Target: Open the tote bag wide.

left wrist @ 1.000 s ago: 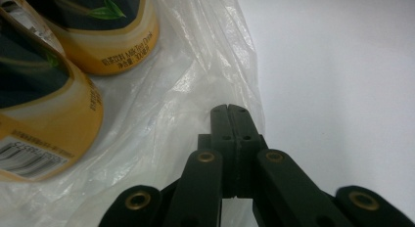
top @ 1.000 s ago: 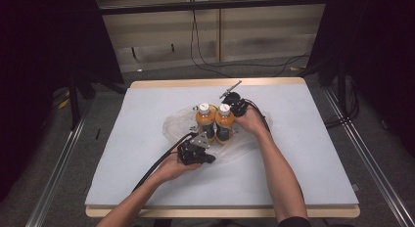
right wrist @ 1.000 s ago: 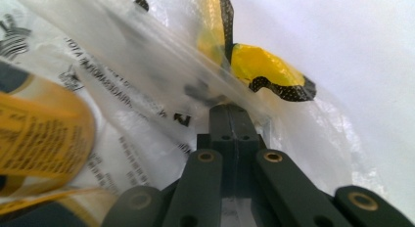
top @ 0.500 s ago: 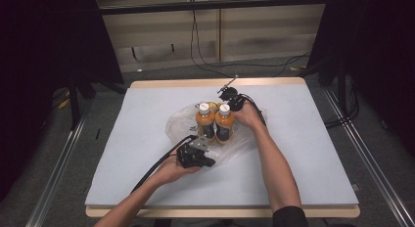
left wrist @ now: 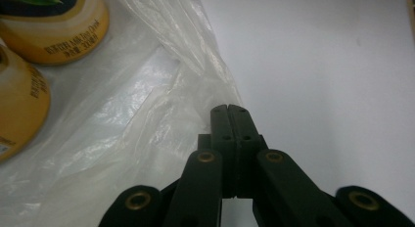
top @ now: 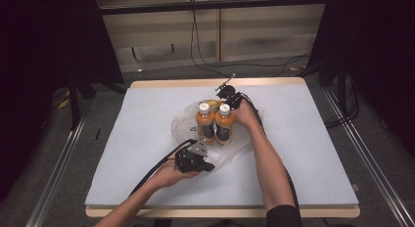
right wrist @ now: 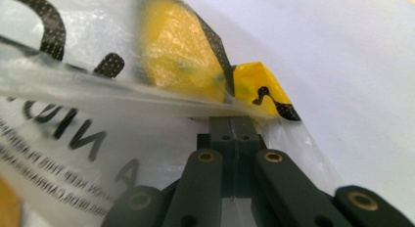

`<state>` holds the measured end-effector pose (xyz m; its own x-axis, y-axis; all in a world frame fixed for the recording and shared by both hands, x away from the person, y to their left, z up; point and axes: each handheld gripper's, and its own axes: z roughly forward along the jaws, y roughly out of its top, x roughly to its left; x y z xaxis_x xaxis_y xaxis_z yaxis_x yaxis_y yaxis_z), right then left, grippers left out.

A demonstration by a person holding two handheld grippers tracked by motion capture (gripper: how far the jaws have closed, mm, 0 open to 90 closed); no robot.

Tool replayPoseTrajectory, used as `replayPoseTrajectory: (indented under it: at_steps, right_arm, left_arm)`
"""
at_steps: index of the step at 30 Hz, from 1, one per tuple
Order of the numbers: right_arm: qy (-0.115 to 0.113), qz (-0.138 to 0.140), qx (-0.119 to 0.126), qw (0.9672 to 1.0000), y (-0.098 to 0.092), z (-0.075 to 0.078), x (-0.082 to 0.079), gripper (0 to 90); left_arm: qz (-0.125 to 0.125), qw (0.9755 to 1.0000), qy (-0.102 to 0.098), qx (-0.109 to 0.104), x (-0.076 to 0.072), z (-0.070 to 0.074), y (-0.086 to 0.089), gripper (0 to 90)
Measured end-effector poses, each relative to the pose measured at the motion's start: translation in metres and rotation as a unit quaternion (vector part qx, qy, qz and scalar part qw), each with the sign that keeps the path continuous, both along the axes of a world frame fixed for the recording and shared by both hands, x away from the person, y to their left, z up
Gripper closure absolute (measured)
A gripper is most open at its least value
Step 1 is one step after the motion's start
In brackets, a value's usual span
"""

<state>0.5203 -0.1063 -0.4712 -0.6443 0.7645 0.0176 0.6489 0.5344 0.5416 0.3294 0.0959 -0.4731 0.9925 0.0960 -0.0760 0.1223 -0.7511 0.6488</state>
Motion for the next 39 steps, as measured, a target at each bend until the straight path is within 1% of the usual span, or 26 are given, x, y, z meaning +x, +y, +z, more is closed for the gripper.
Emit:
replayPoseTrajectory:
  at_steps: [1, 3, 5, 9, 10, 12, 14, 16, 17, 18, 20, 21, 23, 24, 25, 26, 27, 28, 29, 31, 32, 34, 35, 36, 38, 39]
  right_arm:
    - [-0.001, -0.002, -0.001, 1.0000, 0.000, 0.000, 0.000, 90.0]
    - [-0.001, -0.005, -0.002, 1.0000, 0.001, 0.000, 0.000, 90.0]
    - [0.001, 0.000, 0.002, 1.0000, 0.001, 0.001, -0.002, 90.0]
    - [0.004, 0.003, 0.038, 0.9993, -0.004, 0.005, -0.010, 90.0]
    - [0.003, 0.003, 0.047, 0.9989, -0.006, 0.007, -0.012, 90.0]
    - [0.000, 0.002, 0.064, 0.9980, -0.010, 0.012, -0.016, 90.0]
    - [-0.011, 0.008, 0.099, 0.9950, -0.015, 0.020, -0.021, 90.0]
    - [-0.023, 0.010, 0.105, 0.9942, -0.020, 0.029, -0.026, 90.0]
    - [-0.026, 0.012, 0.116, 0.9929, -0.022, 0.034, -0.028, 90.0]
    - [-0.034, 0.011, 0.123, 0.9918, -0.025, 0.038, -0.031, 90.0]
    - [-0.046, 0.009, 0.130, 0.9903, -0.029, 0.047, -0.036, 90.0]
    - [-0.052, 0.009, 0.131, 0.9900, -0.032, 0.050, -0.039, 90.0]
    - [-0.065, 0.006, 0.128, 0.9896, -0.037, 0.056, -0.046, 90.0]
    - [-0.069, 0.007, 0.132, 0.9887, -0.040, 0.058, -0.050, 90.0]
    - [-0.077, 0.012, 0.138, 0.9873, -0.042, 0.060, -0.054, 90.0]
    - [-0.086, 0.010, 0.134, 0.9872, -0.045, 0.062, -0.060, 90.0]
    - [-0.092, 0.012, 0.143, 0.9854, -0.048, 0.064, -0.065, 86.0]
    - [-0.102, 0.013, 0.149, 0.9834, -0.051, 0.065, -0.072, 76.9]
    - [-0.109, 0.012, 0.150, 0.9826, -0.053, 0.066, -0.076, 71.7]
    - [-0.121, 0.016, 0.161, 0.9793, -0.059, 0.068, -0.087, 65.3]
    - [-0.128, 0.016, 0.167, 0.9775, -0.062, 0.070, -0.093, 56.1]
    - [-0.139, 0.012, 0.181, 0.9735, -0.069, 0.072, -0.104, 47.3]
    - [-0.141, 0.011, 0.184, 0.9726, -0.072, 0.073, -0.108, 43.8]
    - [-0.146, 0.006, 0.182, 0.9723, -0.077, 0.073, -0.114, 38.1]
    - [-0.152, 0.001, 0.189, 0.9700, -0.086, 0.073, -0.125, 32.0]
    - [-0.160, -0.001, 0.179, 0.9707, -0.090, 0.073, -0.131, 28.0]
  left_arm:
    - [0.002, 1.0000, -0.002, -0.001, 0.000, 0.000, 0.001, 90.0]
    - [0.010, 0.9998, 0.007, -0.015, 0.000, -0.002, 0.002, 90.0]
    - [0.016, 0.9997, 0.010, -0.014, 0.000, -0.002, 0.002, 90.0]
    - [0.017, 0.9996, 0.007, -0.022, 0.000, 0.000, 0.006, 90.0]
    - [0.018, 0.9994, 0.005, -0.028, 0.001, 0.001, 0.007, 90.0]
    - [0.029, 0.9982, 0.008, -0.051, 0.002, 0.003, 0.010, 90.0]
    - [0.030, 0.9975, 0.003, -0.063, 0.003, 0.007, 0.013, 90.0]
    - [0.039, 0.9958, 0.005, -0.083, 0.004, 0.010, 0.015, 89.4]
    - [0.042, 0.9948, 0.009, -0.093, 0.005, 0.012, 0.017, 88.5]
    - [0.045, 0.9943, 0.001, -0.097, 0.005, 0.014, 0.018, 86.6]
    - [0.048, 0.9932, -0.007, -0.106, 0.005, 0.017, 0.021, 85.7]
    - [0.055, 0.9919, -0.015, -0.113, 0.004, 0.019, 0.022, 85.1]
    - [0.060, 0.9907, -0.019, -0.121, 0.004, 0.021, 0.024, 81.4]
    - [0.065, 0.9894, -0.022, -0.128, 0.004, 0.023, 0.025, 78.9]
    - [0.067, 0.9892, -0.025, -0.128, 0.004, 0.025, 0.027, 76.1]
    - [0.071, 0.9891, -0.037, -0.123, 0.004, 0.027, 0.028, 73.7]
    - [0.073, 0.9888, -0.047, -0.122, 0.004, 0.029, 0.029, 71.1]
    - [0.075, 0.9886, -0.047, -0.122, 0.005, 0.031, 0.030, 68.4]
    - [0.083, 0.9868, -0.049, -0.130, 0.004, 0.033, 0.031, 66.1]
    - [0.092, 0.9847, -0.057, -0.137, 0.004, 0.037, 0.034, 60.1]
    - [0.098, 0.9835, -0.059, -0.140, 0.004, 0.038, 0.034, 55.1]
    - [0.112, 0.9808, -0.063, -0.147, 0.004, 0.040, 0.037, 50.4]
    - [0.122, 0.9789, -0.068, -0.150, 0.003, 0.042, 0.039, 48.0]
    - [0.129, 0.9778, -0.073, -0.148, 0.001, 0.043, 0.042, 43.6]
    - [0.140, 0.9750, -0.078, -0.154, 0.000, 0.045, 0.048, 34.1]
    - [0.146, 0.9737, -0.079, -0.157, -0.001, 0.045, 0.050, 30.1]
